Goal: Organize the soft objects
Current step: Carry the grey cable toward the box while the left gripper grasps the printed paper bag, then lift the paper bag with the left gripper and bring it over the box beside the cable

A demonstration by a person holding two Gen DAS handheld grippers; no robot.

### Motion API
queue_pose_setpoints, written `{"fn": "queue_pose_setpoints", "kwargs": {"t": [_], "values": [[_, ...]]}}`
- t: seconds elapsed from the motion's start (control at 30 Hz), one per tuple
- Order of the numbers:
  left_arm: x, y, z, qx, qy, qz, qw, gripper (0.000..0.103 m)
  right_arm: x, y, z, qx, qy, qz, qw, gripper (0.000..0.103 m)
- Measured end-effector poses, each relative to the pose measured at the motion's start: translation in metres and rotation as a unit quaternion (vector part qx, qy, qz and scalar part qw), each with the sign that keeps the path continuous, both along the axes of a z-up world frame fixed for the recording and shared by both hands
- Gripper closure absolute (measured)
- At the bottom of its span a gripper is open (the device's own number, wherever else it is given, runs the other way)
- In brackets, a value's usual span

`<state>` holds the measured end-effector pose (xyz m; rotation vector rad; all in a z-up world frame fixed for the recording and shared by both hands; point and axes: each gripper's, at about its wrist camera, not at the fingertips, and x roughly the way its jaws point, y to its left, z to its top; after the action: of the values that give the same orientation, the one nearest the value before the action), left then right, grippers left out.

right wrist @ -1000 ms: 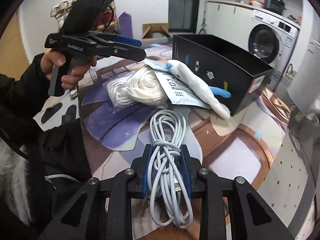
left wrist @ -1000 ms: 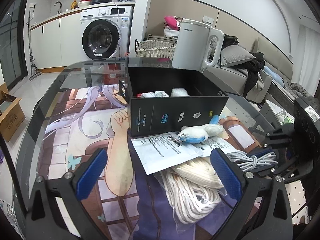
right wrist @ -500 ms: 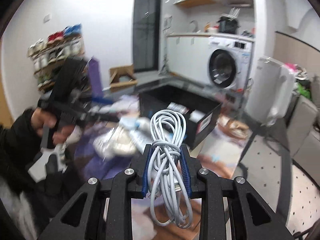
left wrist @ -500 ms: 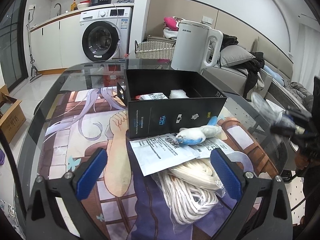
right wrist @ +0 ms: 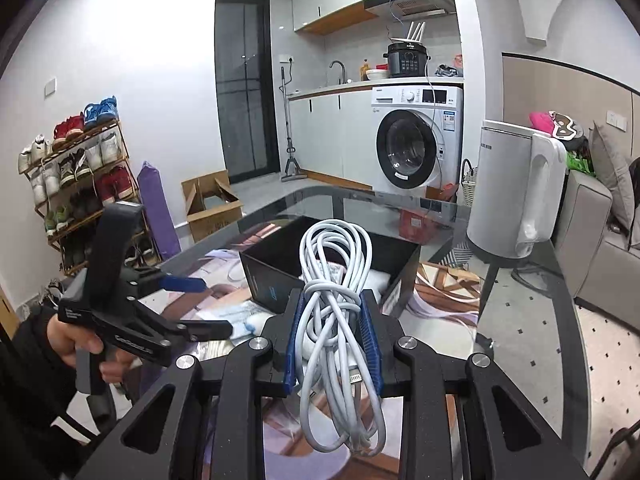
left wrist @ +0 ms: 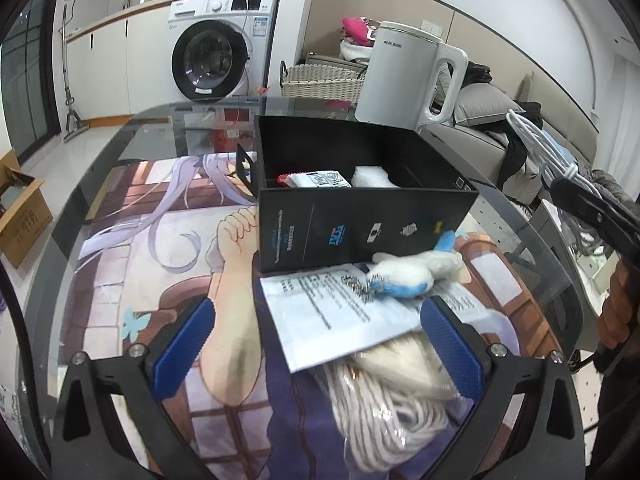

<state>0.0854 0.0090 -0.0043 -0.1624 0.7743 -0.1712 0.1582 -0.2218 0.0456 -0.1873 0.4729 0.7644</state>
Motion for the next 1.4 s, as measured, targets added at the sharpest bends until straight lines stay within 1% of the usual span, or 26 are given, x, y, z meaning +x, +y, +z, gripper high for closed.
{"fn": "queue_pose_setpoints", "kwargs": {"t": [0.03, 0.13, 0.2, 0.57, 0.63, 0.73, 0.87, 0.9, 0.93, 0.97, 1.0, 1.1, 1.17, 1.23, 1.33, 1.4], "values": [[0.004, 0.0, -0.001, -0.003, 0.005, -0.003, 1.0, 0.0, 0.0, 0.001, 0.0, 0.002, -0.001, 0.001, 1.0, 0.076], [0.018, -0.002, -0.01, 0.004, 0.033, -0.003, 0.9994, 0.0, 0.002, 0.003, 0.0, 0.006, 0.0, 0.004, 1.0, 0.076], [0.022, -0.001, -0.015, -0.001, 0.042, -0.005, 0.9991, 0.0, 0.002, 0.002, -0.001, 0.007, 0.002, 0.005, 1.0, 0.076], [0.014, 0.025, -0.018, -0.011, 0.055, 0.011, 0.9983, 0.0, 0.009, -0.007, -0.006, 0.011, 0.014, -0.004, 1.0, 0.076], [0.018, 0.026, -0.021, -0.007, 0.064, 0.016, 0.9978, 0.0, 0.01, -0.007, -0.006, 0.011, 0.016, -0.003, 1.0, 0.076], [0.022, 0.024, -0.026, -0.012, 0.072, 0.017, 0.9972, 0.0, 0.011, -0.007, -0.007, 0.009, 0.017, -0.003, 1.0, 0.076], [0.024, 0.02, -0.027, -0.005, 0.068, 0.011, 0.9976, 0.002, 0.012, -0.006, -0.008, 0.007, 0.02, 0.0, 1.0, 0.076], [0.023, 0.02, -0.027, -0.008, 0.064, 0.008, 0.9979, 0.007, 0.013, -0.006, -0.008, 0.006, 0.02, 0.0, 1.0, 0.076], [0.023, 0.019, -0.026, -0.01, 0.06, 0.003, 0.9981, 0.014, 0.013, -0.005, -0.009, 0.005, 0.021, 0.001, 1.0, 0.076], [0.022, 0.018, -0.025, -0.012, 0.057, -0.005, 0.9983, 0.018, 0.013, -0.004, -0.01, 0.005, 0.021, 0.002, 1.0, 0.076], [0.021, 0.016, -0.024, -0.018, 0.054, -0.013, 0.9983, 0.029, 0.013, -0.004, -0.01, 0.005, 0.022, 0.002, 1.0, 0.076], [0.017, 0.013, -0.023, -0.024, 0.045, -0.028, 0.9983, 0.042, 0.012, -0.003, -0.011, 0.003, 0.023, 0.003, 1.0, 0.076], [0.014, 0.013, -0.022, -0.032, 0.043, -0.033, 0.998, 0.046, 0.013, -0.003, -0.011, 0.002, 0.022, 0.003, 1.0, 0.076], [0.012, 0.012, -0.021, -0.036, 0.039, -0.04, 0.9978, 0.058, 0.013, -0.002, -0.01, 0.002, 0.021, 0.004, 1.0, 0.076], [0.008, 0.01, -0.017, -0.022, 0.031, -0.04, 0.9985, 0.059, 0.012, -0.002, -0.01, 0.003, 0.02, 0.005, 1.0, 0.076], [0.005, 0.01, -0.016, -0.022, 0.026, -0.04, 0.9986, 0.059, 0.012, -0.002, -0.01, 0.003, 0.021, 0.005, 1.0, 0.076]]}}
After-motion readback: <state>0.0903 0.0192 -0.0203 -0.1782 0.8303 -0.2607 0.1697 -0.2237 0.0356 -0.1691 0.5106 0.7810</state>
